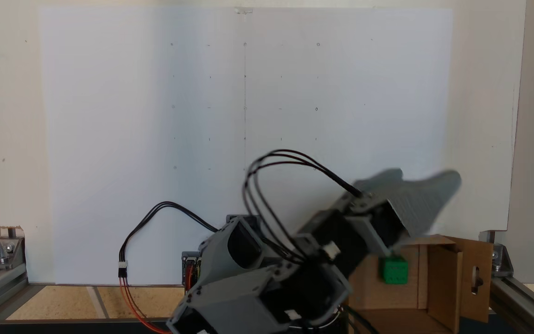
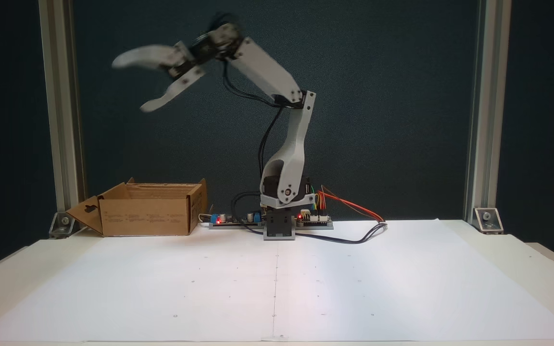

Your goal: Grasp a green dice and put it in the bin.

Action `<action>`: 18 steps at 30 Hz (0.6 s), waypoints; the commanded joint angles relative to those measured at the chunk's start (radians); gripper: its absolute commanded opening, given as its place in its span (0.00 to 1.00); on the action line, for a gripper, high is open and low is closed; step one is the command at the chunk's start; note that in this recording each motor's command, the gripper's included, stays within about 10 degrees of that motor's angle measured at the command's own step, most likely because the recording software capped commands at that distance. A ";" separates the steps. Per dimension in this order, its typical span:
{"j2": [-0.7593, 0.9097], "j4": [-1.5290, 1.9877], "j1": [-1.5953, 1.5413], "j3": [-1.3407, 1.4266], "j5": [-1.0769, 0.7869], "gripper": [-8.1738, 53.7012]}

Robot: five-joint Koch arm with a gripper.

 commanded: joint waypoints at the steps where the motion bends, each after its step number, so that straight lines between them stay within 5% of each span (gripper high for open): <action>1: 0.049 -0.031 -0.159 0.018 0.044 0.84; 11: 0.273 -0.379 -0.876 0.526 0.041 0.84; 18: 0.500 -0.688 -0.900 0.991 0.041 0.85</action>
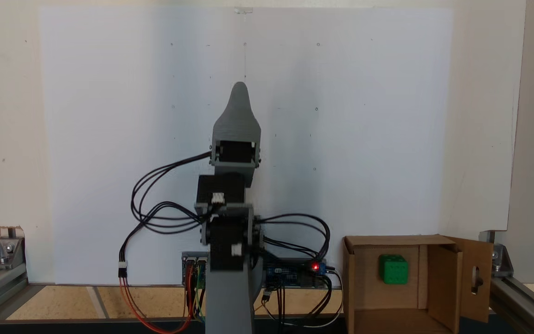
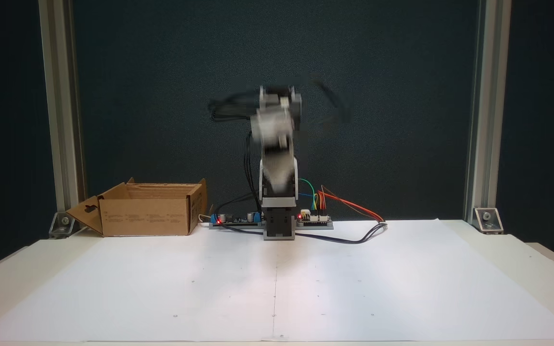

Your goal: Grasp a green dice and put it in the bin.

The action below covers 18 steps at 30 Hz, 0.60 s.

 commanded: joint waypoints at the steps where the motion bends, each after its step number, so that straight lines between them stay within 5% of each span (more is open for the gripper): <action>1: 0.112 -0.164 0.003 0.029 0.034 0.85; 18: 0.112 -0.874 0.015 0.465 0.031 0.81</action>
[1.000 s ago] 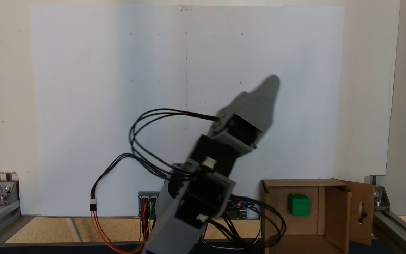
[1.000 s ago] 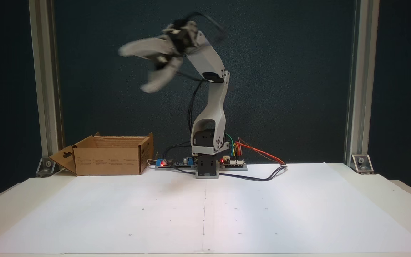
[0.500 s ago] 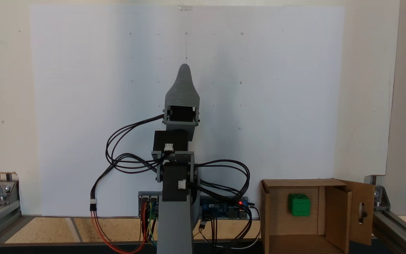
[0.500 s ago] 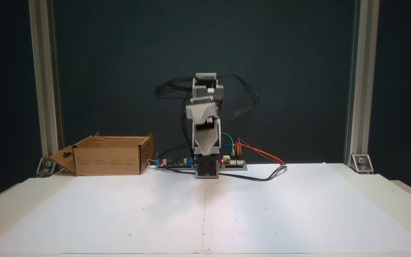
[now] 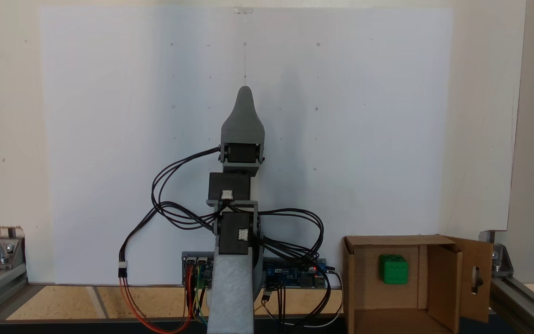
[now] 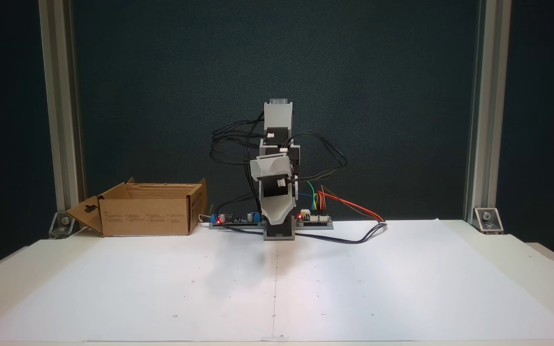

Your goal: Grasp a green dice and put it in the bin.

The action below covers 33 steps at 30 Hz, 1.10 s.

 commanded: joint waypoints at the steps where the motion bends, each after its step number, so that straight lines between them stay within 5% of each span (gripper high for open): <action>1: 0.112 -0.162 0.000 0.003 0.031 0.81; 22: 0.112 -0.994 0.041 0.414 0.028 0.82; 33: 0.107 -0.991 0.032 0.459 0.032 0.86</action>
